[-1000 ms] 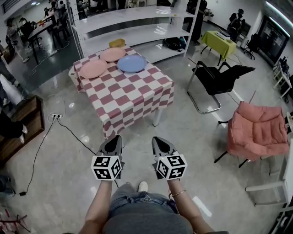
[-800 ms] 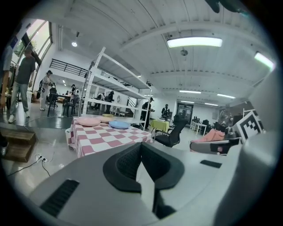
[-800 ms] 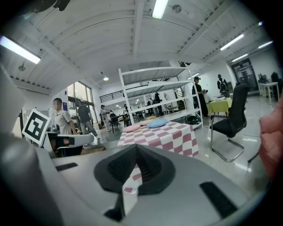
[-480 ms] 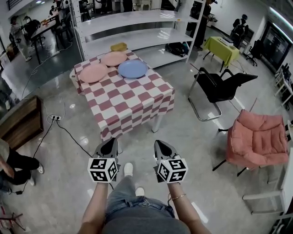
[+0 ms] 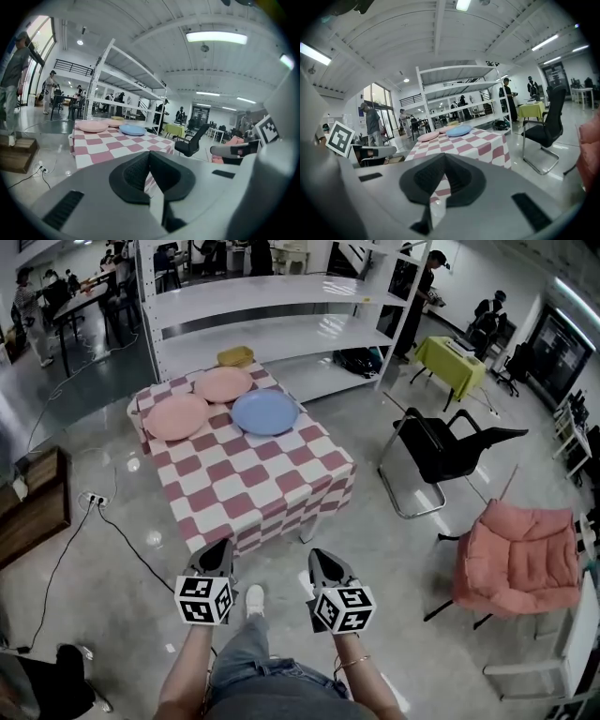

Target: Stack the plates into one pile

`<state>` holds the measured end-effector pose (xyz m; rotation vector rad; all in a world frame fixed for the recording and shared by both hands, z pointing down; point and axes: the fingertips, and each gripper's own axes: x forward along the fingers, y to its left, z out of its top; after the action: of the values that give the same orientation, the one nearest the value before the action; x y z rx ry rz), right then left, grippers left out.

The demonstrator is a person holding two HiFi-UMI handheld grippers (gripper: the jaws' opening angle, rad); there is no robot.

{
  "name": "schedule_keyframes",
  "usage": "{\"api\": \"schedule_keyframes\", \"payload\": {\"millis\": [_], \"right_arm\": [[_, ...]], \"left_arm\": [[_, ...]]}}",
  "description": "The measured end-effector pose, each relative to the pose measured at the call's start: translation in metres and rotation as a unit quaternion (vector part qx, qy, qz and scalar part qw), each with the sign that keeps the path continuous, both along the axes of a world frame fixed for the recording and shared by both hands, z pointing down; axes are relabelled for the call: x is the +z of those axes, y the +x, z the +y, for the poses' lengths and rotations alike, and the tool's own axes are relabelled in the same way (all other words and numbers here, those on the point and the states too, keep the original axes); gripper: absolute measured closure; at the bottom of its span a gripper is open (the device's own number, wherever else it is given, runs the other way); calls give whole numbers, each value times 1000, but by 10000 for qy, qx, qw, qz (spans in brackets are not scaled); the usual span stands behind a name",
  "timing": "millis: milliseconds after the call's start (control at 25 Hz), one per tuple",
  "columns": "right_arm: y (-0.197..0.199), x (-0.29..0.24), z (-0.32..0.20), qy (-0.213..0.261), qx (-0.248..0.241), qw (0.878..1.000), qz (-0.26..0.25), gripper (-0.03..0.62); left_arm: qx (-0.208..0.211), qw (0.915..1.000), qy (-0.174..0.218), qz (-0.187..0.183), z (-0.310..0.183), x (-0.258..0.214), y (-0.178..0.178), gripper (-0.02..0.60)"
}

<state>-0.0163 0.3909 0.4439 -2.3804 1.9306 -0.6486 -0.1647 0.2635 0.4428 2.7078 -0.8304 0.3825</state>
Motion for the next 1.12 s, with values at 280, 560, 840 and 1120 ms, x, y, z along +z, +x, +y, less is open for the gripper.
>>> {"api": "schedule_keyframes", "payload": {"millis": [280, 560, 840, 1120], "right_arm": [[43, 12, -84, -219, 134, 9996, -133, 585], [74, 20, -159, -343, 220, 9990, -210, 584], [90, 18, -208, -460, 202, 9986, -173, 585], [102, 15, -239, -521, 160, 9985, -57, 585]], "left_arm": [[-10, 9998, -179, -19, -91, 7, 41, 566], [50, 9996, -272, -34, -165, 11, 75, 566], [69, 9993, -374, -25, -211, 13, 91, 566], [109, 9989, -453, -4, -239, 15, 101, 566]]}}
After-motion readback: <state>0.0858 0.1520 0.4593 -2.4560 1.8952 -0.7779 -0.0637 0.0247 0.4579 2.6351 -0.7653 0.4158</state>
